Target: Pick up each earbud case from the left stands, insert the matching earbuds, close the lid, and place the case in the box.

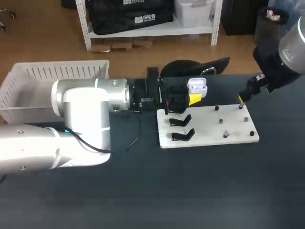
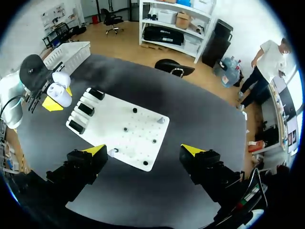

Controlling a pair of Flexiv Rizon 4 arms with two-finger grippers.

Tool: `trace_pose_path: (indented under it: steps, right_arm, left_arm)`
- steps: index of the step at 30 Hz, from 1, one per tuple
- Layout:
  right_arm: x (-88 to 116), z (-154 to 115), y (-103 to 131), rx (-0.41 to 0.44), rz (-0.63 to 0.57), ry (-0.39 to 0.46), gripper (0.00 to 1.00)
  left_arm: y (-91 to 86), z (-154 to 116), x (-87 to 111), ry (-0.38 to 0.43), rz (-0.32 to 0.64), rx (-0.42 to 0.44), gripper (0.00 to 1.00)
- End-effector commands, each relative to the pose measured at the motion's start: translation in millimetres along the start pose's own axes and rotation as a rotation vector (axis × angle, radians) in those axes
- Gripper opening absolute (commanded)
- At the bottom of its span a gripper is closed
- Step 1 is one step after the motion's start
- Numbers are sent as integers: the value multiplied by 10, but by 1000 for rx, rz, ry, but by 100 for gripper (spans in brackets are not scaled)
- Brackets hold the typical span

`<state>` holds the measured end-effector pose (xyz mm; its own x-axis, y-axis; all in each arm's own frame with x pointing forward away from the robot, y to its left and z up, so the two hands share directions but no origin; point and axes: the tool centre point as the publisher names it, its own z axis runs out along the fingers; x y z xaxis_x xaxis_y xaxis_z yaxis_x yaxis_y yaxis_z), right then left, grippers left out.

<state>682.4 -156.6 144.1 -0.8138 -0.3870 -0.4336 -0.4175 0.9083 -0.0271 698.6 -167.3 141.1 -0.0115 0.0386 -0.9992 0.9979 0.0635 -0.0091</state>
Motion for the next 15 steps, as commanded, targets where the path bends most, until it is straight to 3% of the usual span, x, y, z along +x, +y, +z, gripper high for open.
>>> trace_pose_path:
  steps: [1, 15]
  right_arm:
    - [31, -1, 23, 110, 3, -8, 100]
    - [31, -1, 23, 110, 3, -8, 100]
  left_arm:
    - [9, 1, 22, -2, 4, -13, 0]
    - [9, 1, 22, -2, 4, -13, 0]
